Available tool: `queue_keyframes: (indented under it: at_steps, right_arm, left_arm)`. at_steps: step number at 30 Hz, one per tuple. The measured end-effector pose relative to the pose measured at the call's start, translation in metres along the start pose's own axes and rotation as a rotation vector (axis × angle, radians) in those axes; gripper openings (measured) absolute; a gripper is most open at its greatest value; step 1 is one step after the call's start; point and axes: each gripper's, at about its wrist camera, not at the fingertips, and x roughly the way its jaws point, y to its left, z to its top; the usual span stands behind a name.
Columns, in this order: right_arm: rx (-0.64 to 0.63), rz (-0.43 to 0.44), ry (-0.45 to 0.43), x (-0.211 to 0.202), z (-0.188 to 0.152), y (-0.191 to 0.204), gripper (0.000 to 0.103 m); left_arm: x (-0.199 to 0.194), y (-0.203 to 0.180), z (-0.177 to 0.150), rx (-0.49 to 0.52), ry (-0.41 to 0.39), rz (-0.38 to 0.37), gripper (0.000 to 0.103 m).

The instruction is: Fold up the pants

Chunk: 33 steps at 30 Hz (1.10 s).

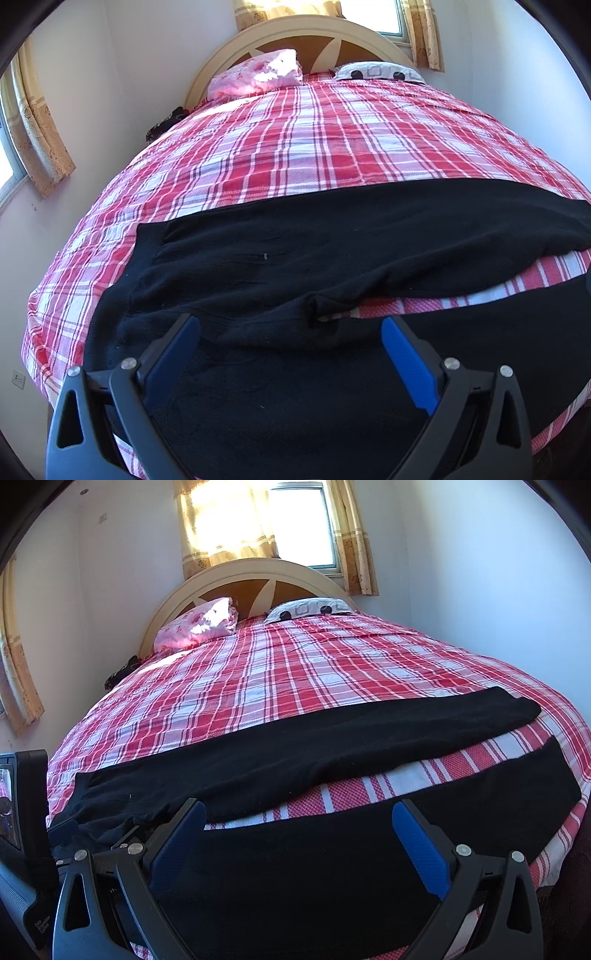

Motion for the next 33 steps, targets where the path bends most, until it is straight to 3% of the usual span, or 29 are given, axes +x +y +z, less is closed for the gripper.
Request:
queue_keyframes:
  at_steps: [6,10,14,16,17,19,20,25,27,31,33]
  right_arm:
    - [-0.108,0.074,0.029,0.019,0.021,0.017,0.102]
    - [-0.189,0.198,0.062,0.044,0.040,0.034,0.102]
    - [-0.330,0.335,0.143,0.088,0.064,0.067,0.101]
    - [-0.382,0.379,0.195,0.111,0.072,0.079,0.094]
    - [-0.406,0.388,0.217,0.126,0.075,0.086,0.091]
    - [-0.457,0.405,0.284,0.156,0.079,0.098,0.068]
    - [-0.489,0.405,0.323,0.173,0.081,0.105,0.066]
    - [-0.532,0.407,0.384,0.219,0.087,0.121,0.065]
    - [-0.540,0.438,0.413,0.232,0.087,0.127,0.065]
    - [-0.619,0.428,0.465,0.254,0.071,0.137,0.065]
    - [-0.655,0.416,0.451,0.255,0.063,0.140,0.063]
  left_arm:
    - [0.015,0.047,0.016,-0.049,0.002,0.058,0.102]
    - [0.036,0.092,0.032,-0.154,0.052,0.093,0.102]
    - [0.061,0.113,0.052,-0.214,0.090,0.122,0.101]
    - [0.078,0.114,0.058,-0.224,0.118,0.123,0.101]
    - [0.089,0.113,0.059,-0.226,0.146,0.116,0.101]
    - [0.106,0.111,0.057,-0.239,0.202,0.090,0.097]
    - [0.111,0.111,0.056,-0.248,0.212,0.074,0.093]
    - [0.126,0.111,0.054,-0.256,0.213,0.075,0.092]
    - [0.130,0.112,0.053,-0.259,0.208,0.075,0.097]
    - [0.136,0.117,0.054,-0.261,0.188,0.067,0.102]
    - [0.137,0.119,0.053,-0.260,0.177,0.059,0.103]
